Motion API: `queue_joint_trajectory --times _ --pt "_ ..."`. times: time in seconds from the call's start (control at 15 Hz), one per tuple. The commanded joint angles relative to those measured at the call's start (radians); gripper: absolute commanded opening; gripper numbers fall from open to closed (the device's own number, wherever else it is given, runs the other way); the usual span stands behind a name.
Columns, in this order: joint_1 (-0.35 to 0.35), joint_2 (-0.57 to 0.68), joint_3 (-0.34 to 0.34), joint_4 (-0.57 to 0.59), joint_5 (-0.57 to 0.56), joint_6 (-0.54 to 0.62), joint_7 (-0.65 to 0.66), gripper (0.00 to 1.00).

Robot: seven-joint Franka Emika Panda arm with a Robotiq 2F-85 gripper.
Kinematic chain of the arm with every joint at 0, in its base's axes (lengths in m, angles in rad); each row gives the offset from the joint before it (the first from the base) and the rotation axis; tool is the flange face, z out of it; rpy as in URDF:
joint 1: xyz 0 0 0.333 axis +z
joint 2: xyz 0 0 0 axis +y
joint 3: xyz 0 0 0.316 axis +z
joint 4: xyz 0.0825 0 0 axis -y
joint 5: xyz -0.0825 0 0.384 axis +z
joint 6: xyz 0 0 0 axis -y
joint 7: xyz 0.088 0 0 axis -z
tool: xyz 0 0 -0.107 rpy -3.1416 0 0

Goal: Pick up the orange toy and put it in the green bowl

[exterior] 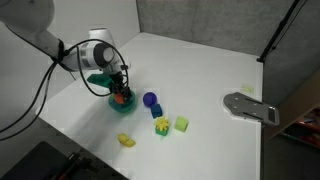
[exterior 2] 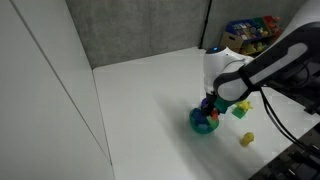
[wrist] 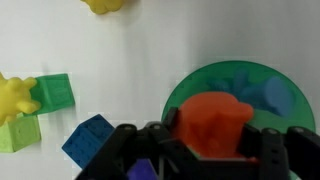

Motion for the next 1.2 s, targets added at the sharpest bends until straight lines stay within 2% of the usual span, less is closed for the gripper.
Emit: queue_joint_trajectory --times 0.0,0.13,0.2,0.33,0.6,0.67,0.87,1.13 --pt "0.017 0.022 -0.013 0.014 -0.018 0.013 0.025 0.17" --pt "0.021 0.022 -0.015 0.014 -0.019 0.014 0.023 0.18" --pt "0.022 0.017 -0.016 0.013 -0.021 0.013 0.022 0.66" --pt "0.021 0.003 -0.016 0.01 -0.02 0.014 0.02 0.66" --pt "0.017 -0.032 -0.018 -0.002 -0.018 0.033 0.017 0.97" --pt "0.018 -0.04 -0.019 -0.004 -0.019 0.039 0.018 1.0" --pt "0.019 -0.072 -0.027 -0.005 -0.024 0.036 0.026 1.0" --pt "0.017 -0.132 -0.037 0.015 -0.028 -0.042 0.037 1.0"
